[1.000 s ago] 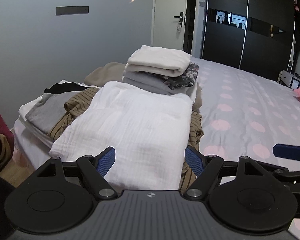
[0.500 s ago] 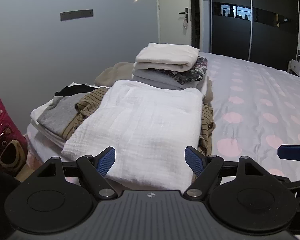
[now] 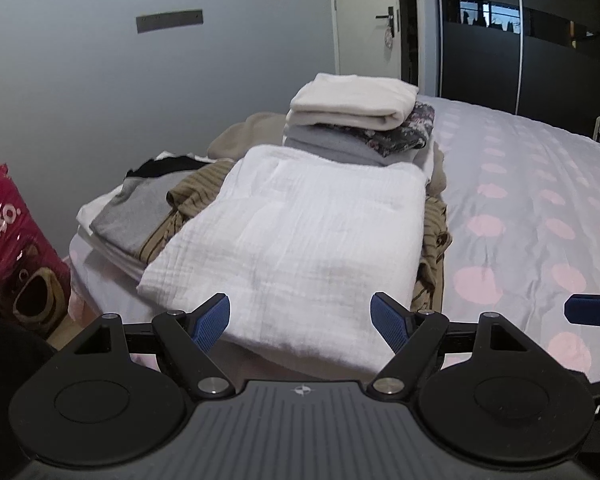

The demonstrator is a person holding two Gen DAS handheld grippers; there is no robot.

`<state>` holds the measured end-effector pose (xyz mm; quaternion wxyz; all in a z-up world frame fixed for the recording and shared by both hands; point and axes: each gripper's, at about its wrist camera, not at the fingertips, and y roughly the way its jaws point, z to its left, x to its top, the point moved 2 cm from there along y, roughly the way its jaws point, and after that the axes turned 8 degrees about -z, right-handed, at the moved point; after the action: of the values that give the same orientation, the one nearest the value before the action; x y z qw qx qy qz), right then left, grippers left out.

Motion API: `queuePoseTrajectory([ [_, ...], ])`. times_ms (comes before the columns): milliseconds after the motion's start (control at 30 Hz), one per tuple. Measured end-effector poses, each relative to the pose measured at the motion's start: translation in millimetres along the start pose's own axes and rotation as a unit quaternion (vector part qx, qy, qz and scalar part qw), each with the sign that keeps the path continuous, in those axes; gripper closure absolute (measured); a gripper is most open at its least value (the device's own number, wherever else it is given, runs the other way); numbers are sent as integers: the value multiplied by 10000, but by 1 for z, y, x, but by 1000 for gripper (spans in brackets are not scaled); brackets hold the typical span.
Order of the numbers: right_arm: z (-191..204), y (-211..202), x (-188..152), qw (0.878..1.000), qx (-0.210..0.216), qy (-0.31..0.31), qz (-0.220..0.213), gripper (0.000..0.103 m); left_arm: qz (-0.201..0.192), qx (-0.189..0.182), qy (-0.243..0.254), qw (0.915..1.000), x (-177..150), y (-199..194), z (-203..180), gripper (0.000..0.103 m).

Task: Fold clothes

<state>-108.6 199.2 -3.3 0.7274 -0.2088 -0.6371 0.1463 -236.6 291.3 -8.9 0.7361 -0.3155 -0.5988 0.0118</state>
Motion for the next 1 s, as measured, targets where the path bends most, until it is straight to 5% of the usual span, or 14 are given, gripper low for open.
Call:
queuePoseTrajectory([
  [1000,6,9,-7,9995,266,-2,144,17,565,152,-242,9980,-13,4,14,26],
])
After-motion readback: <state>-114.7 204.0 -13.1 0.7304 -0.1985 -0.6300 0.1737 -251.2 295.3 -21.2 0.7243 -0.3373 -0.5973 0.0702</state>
